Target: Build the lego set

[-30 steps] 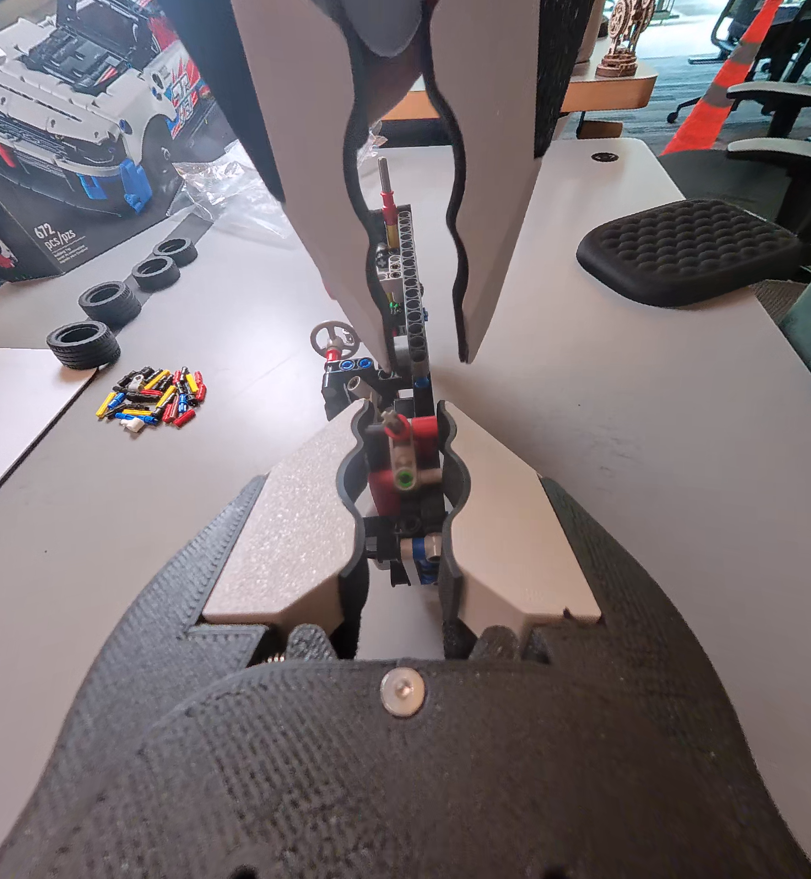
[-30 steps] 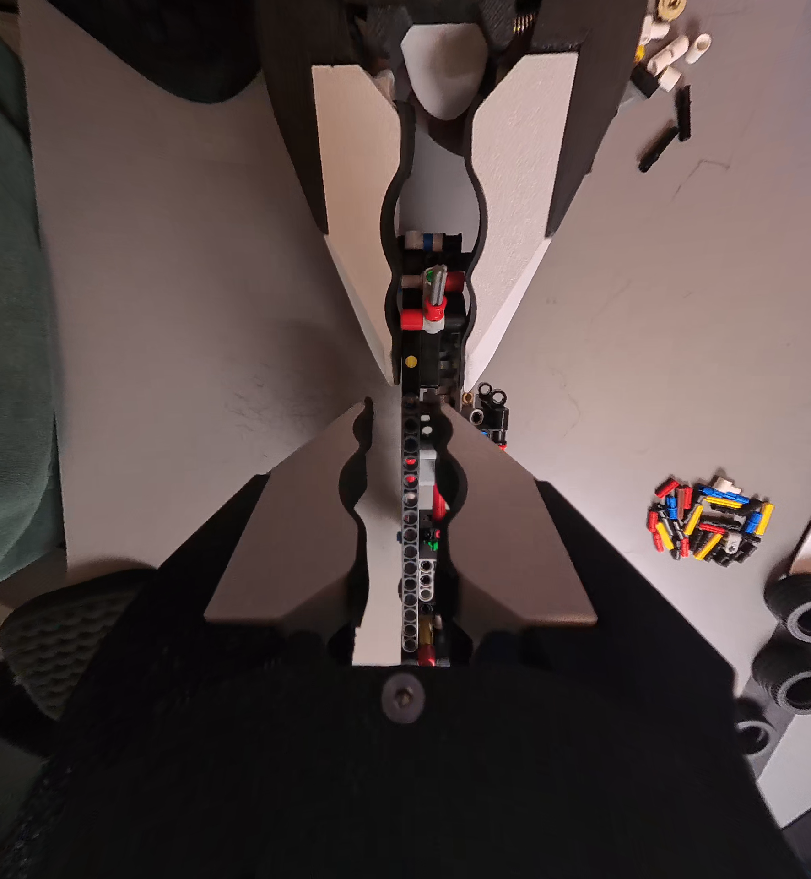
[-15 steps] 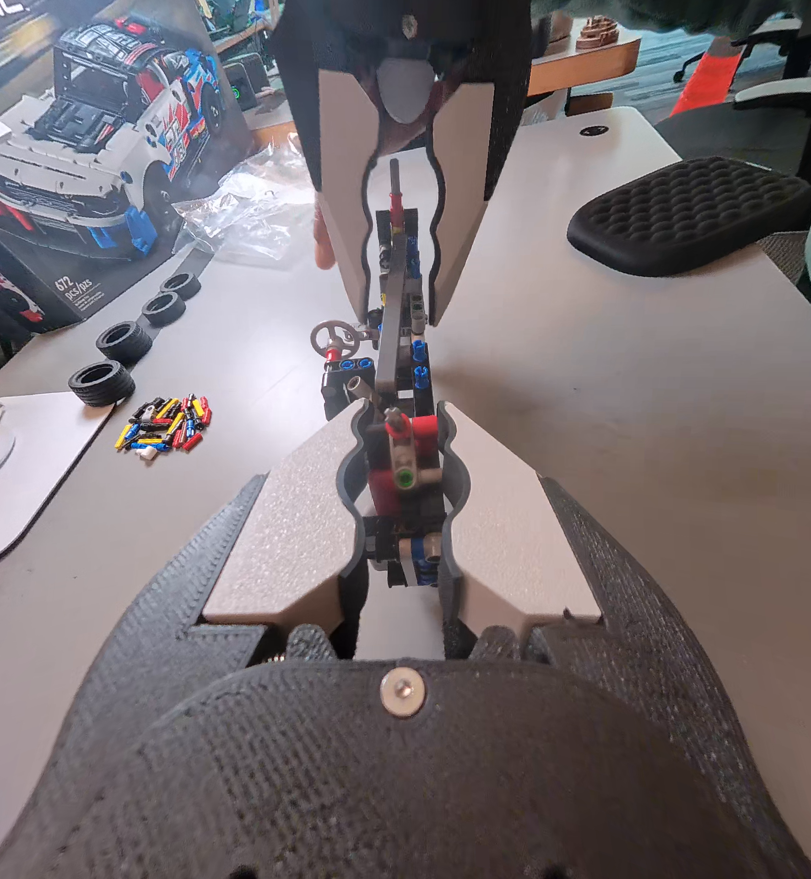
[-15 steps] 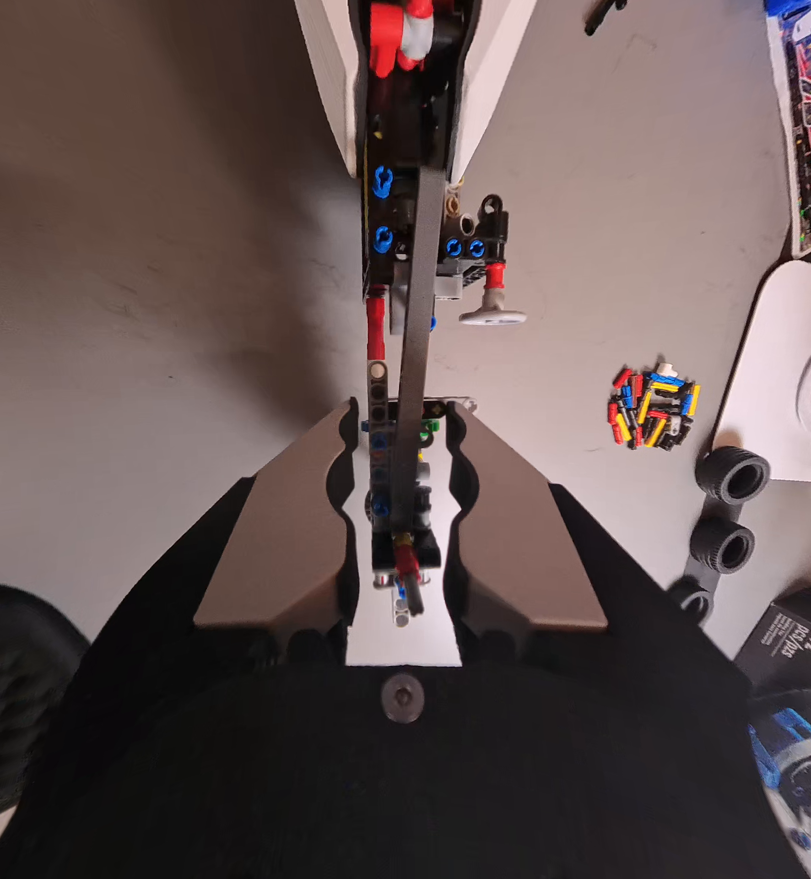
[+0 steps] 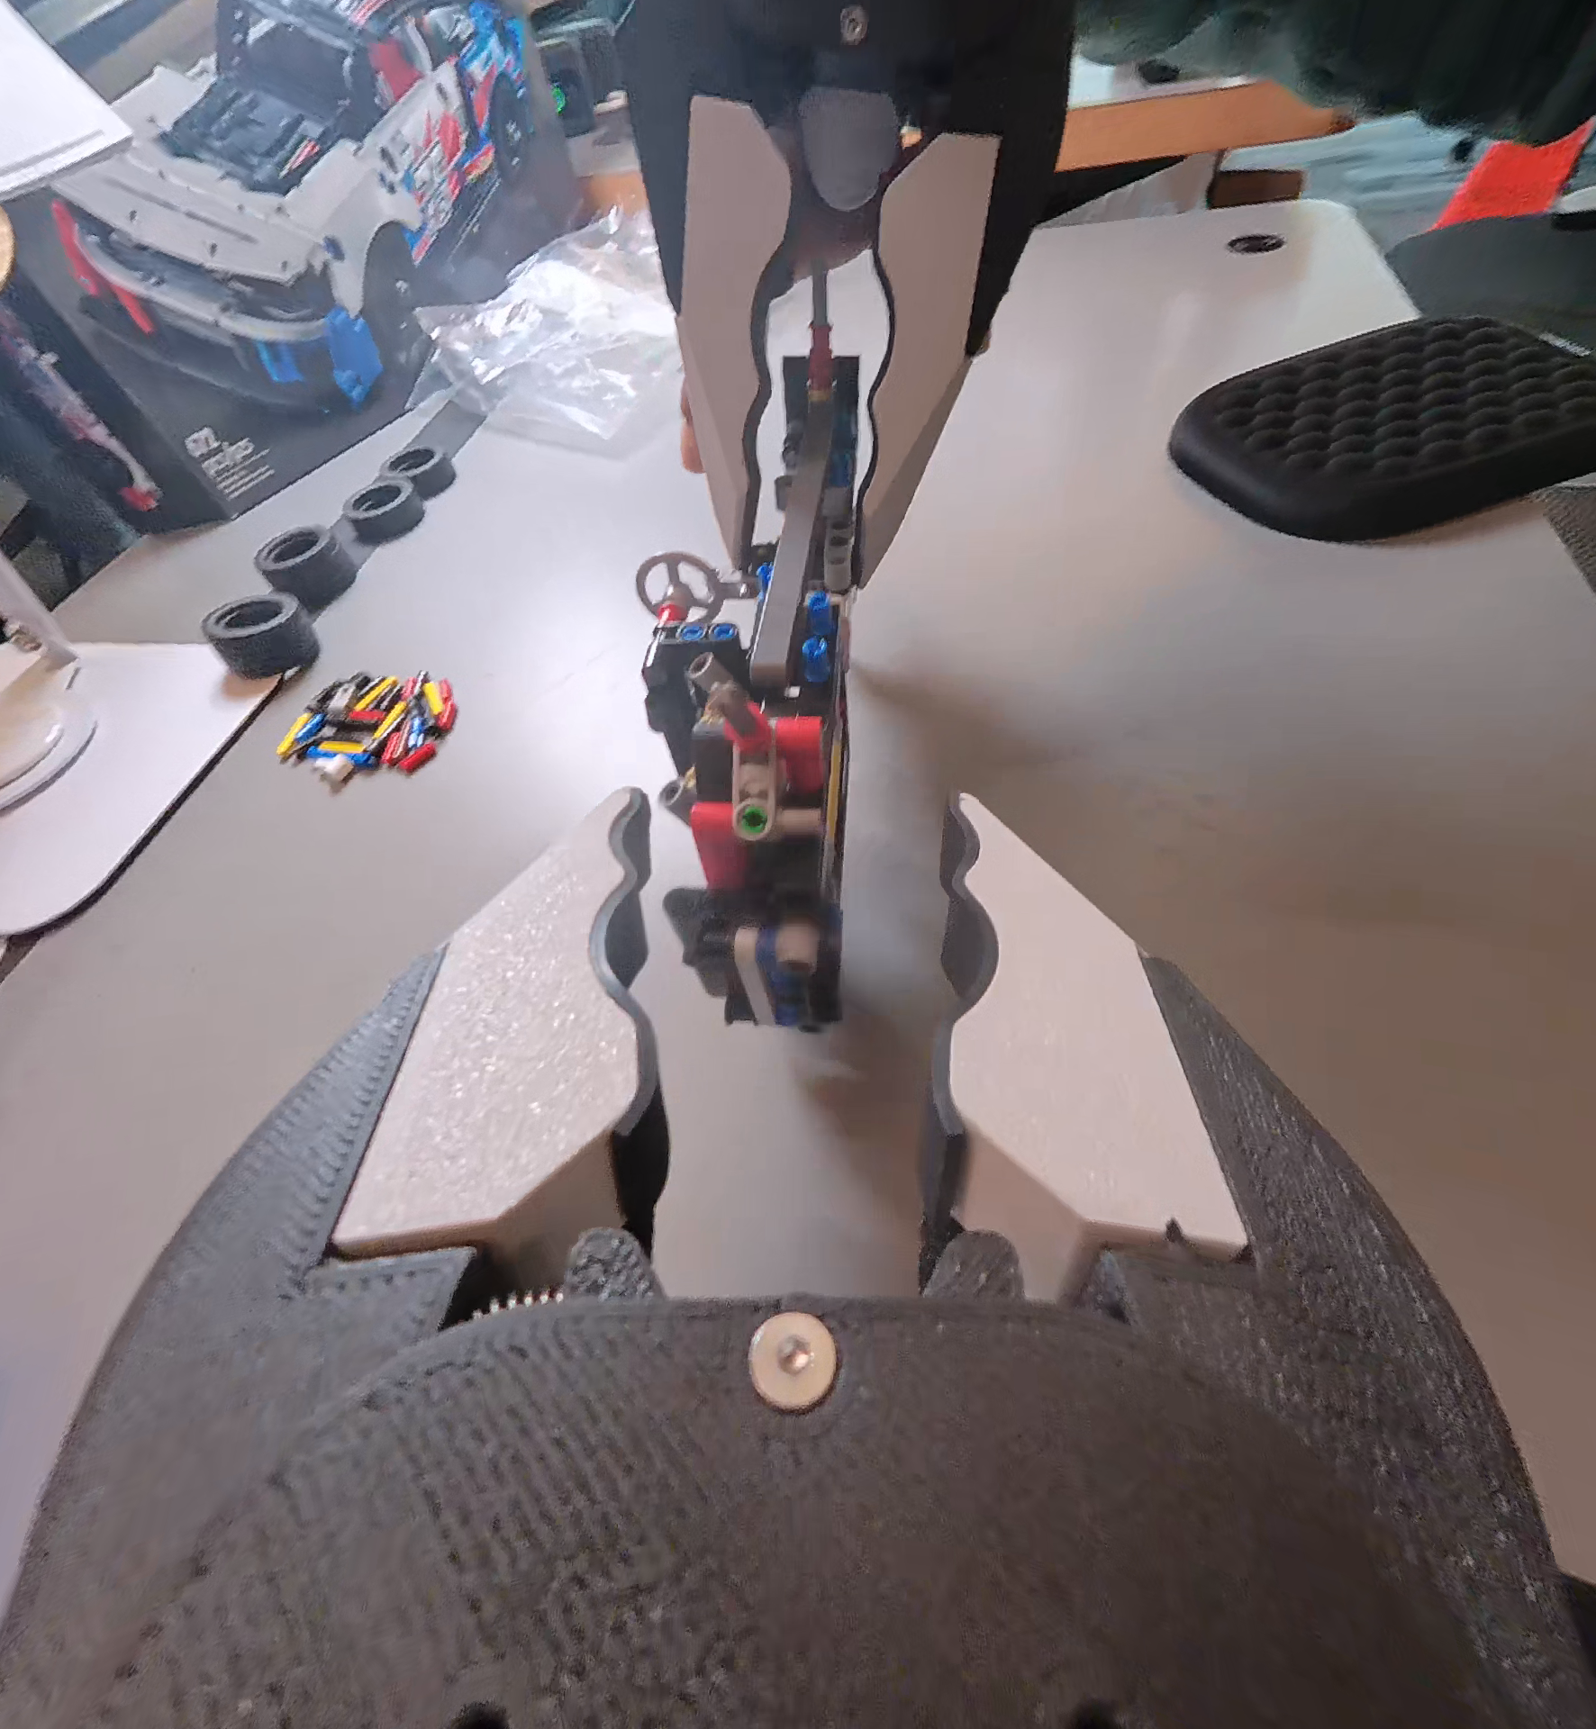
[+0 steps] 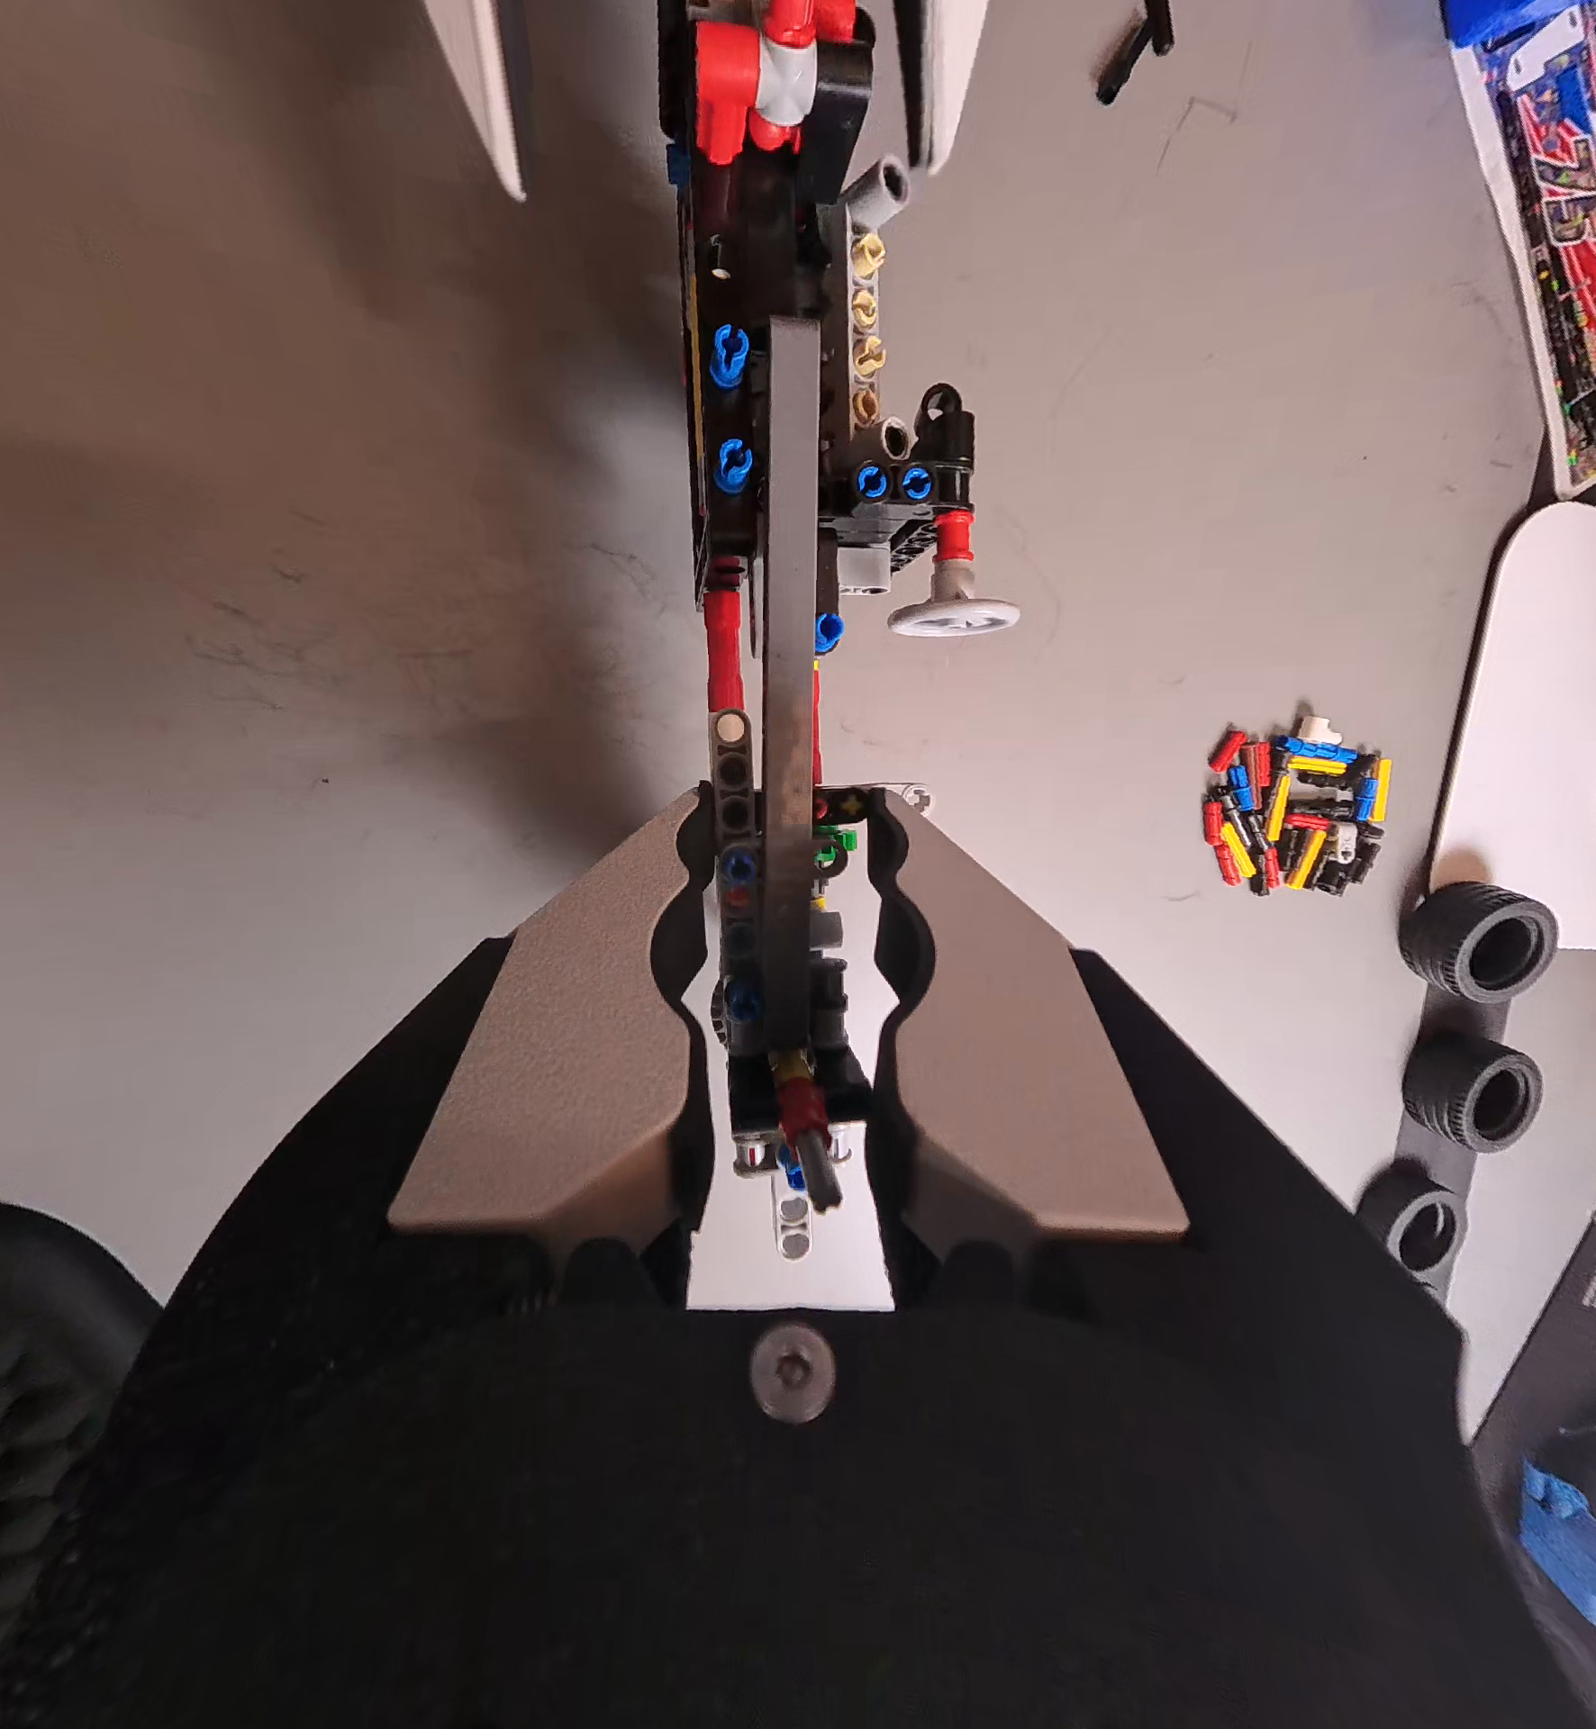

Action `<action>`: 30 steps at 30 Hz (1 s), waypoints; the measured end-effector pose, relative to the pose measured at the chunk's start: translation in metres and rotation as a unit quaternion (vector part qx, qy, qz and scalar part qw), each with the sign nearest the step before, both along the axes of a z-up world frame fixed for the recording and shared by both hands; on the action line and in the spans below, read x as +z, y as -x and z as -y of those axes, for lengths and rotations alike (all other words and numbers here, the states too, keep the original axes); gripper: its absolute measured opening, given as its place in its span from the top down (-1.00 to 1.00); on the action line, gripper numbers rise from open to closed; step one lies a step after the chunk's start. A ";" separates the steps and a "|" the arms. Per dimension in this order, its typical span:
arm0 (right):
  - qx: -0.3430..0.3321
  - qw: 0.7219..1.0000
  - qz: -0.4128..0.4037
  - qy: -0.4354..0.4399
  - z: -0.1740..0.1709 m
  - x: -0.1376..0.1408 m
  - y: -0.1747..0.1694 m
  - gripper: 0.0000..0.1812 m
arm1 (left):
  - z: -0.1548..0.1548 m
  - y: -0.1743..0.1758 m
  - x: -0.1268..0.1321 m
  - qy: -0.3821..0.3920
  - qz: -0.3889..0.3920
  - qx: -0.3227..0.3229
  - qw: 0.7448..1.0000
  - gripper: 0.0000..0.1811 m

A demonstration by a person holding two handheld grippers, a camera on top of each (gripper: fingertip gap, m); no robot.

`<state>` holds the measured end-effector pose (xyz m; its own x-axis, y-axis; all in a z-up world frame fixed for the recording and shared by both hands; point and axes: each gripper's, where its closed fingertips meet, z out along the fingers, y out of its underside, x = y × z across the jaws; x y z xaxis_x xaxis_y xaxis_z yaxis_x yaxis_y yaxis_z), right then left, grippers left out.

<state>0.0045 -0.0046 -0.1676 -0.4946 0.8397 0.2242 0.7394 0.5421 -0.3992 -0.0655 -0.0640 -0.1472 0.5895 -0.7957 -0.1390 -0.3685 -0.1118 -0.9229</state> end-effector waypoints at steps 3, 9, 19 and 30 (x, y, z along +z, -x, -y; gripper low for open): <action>-0.004 1.000 -0.004 0.001 -0.001 0.000 0.000 0.68 | 0.001 0.012 -0.006 0.006 -0.021 0.030 0.999 0.32; -0.010 1.000 -0.023 -0.018 0.002 0.001 -0.002 0.68 | 0.000 0.018 -0.010 0.017 -0.028 0.074 0.997 0.46; -0.027 0.965 -0.131 -0.227 -0.008 -0.005 -0.011 0.68 | -0.010 0.012 -0.023 -0.077 -0.149 0.107 0.980 0.63; -0.023 0.877 -0.215 -0.430 -0.016 -0.032 -0.010 0.68 | 0.007 0.010 -0.048 -0.041 -0.156 0.058 0.985 0.45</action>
<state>0.0143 0.0111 -0.1993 -0.1795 0.2855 0.9414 0.6504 0.7524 -0.1042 -0.0755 -0.0715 -0.1949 0.5951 -0.7039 -0.3878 -0.6242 -0.1008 -0.7748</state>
